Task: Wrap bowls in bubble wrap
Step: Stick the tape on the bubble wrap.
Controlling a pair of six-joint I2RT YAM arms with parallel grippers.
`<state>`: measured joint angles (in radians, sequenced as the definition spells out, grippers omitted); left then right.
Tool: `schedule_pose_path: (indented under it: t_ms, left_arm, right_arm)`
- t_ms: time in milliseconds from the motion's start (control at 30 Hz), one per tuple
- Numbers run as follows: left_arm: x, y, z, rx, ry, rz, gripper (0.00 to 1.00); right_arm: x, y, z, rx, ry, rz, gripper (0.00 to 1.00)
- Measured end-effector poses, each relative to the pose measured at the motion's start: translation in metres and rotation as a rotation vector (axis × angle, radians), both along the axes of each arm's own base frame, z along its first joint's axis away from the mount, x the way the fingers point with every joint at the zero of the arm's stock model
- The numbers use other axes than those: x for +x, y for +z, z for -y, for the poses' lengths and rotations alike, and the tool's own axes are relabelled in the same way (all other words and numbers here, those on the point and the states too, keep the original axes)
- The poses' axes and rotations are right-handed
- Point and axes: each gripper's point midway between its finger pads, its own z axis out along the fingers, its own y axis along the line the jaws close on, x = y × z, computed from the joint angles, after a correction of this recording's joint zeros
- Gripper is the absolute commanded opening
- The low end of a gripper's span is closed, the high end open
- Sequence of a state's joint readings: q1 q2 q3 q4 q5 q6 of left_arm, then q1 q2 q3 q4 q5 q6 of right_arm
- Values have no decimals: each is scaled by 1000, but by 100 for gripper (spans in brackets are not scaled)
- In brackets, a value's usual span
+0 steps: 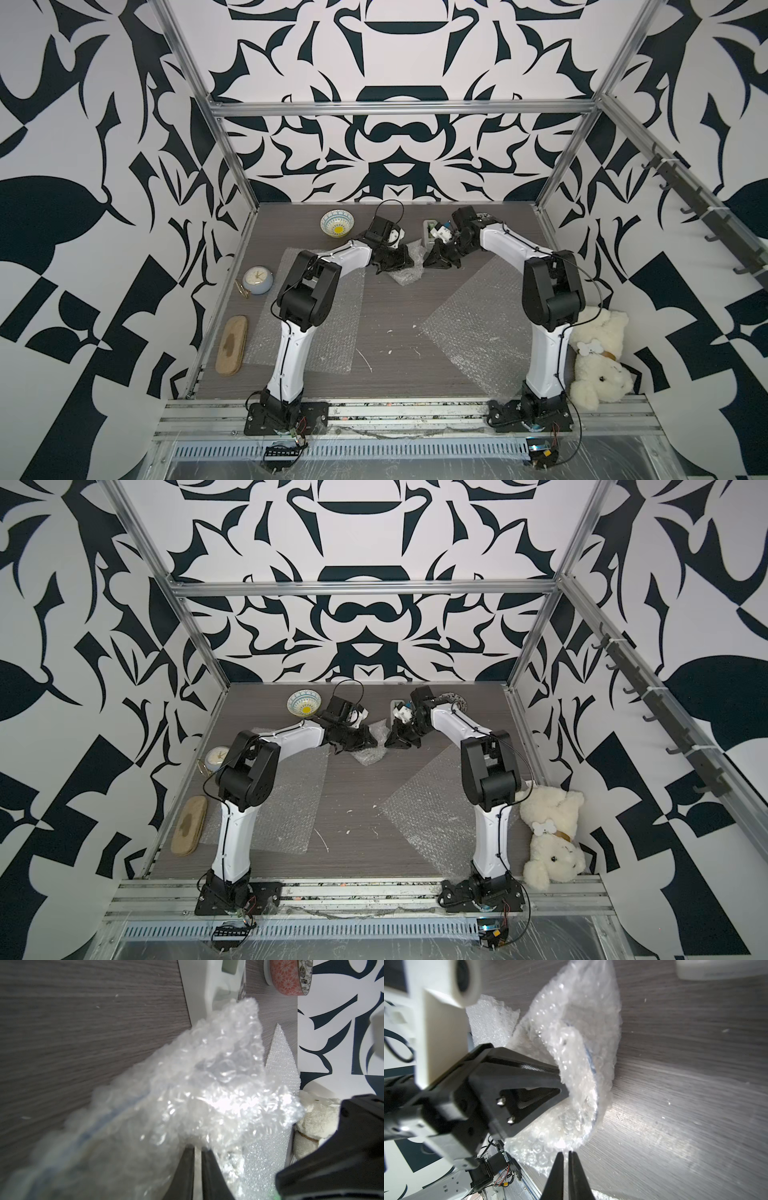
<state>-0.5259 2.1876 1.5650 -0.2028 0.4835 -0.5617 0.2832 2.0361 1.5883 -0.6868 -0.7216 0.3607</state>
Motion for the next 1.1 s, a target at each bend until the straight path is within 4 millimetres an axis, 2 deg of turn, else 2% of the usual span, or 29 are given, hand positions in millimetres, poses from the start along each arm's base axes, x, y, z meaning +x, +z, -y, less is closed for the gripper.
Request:
schedule_pose_path:
  t_ms: [267,533,1100]
  left_arm:
    - [0,0,0,0,0,0,14]
    - [0,0,0,0,0,0,14]
    - [0,0,0,1,0,1,14]
  right_arm:
    - [1,-3,0,7,-1,-15,12]
    - [-7,-24,-3,-12,37,-75,12]
    - [-18,-32,-10,-32,87,-85,10]
